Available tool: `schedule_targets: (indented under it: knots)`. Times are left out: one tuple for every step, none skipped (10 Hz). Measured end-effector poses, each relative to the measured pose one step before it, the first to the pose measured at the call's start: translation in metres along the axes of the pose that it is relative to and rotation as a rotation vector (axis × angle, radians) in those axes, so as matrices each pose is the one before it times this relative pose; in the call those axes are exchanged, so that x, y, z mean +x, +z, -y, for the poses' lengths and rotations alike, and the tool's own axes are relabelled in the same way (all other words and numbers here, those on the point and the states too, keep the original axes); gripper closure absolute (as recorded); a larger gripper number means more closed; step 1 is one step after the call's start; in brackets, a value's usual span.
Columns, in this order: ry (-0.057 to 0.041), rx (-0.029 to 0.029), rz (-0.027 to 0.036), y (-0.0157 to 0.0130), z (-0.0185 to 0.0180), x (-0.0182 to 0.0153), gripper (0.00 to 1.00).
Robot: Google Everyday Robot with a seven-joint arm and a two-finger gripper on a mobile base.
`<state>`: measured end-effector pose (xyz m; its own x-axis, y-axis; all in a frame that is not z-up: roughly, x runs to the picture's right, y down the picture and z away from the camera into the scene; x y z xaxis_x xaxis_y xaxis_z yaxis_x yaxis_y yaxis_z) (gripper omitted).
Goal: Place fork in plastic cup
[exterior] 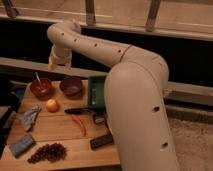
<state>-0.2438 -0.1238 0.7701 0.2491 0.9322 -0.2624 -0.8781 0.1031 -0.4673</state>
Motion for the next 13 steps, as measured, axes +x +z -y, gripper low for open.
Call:
schedule_targets:
  knots:
    - [0.00111, -0.03318, 0.05171, 0.00438, -0.00304, -0.00964, 0.37]
    - [-0.00462, -0.0259, 0.05904, 0.0008, 0.00074, -0.01201, 0.37]
    - [-0.00851, -0.02892, 0.04133, 0.00129, -0.00744, -0.00863, 0.37]
    - [-0.00874, -0.01391, 0.02179, 0.00171, -0.00486, -0.00433, 0.37]
    - [-0.00069, -0.00328, 0.00801, -0.00053, 0.00003, -0.00188, 0.37]
    - [0.001, 0.00448, 0.00043, -0.00026, 0.00343, 0.00017, 0.37]
    - [-0.00114, -0.0001, -0.00265, 0.0002, 0.0001, 0.00055, 0.37]
    - [-0.00365, -0.00613, -0.00651, 0.00209, -0.00173, 0.0, 0.37]
    - [-0.00775, -0.01026, -0.01533, 0.01159, -0.00027, 0.00193, 0.37]
    - [-0.01482, -0.01376, -0.01955, 0.01478, -0.00531, 0.00149, 0.37]
    - [-0.02399, -0.0167, -0.02573, 0.01647, -0.00827, 0.00033, 0.37]
    - [-0.01922, -0.0125, -0.01935, 0.01077, -0.00506, -0.00088, 0.37]
    - [-0.01485, -0.00495, -0.01694, 0.00918, 0.00048, -0.00021, 0.37]
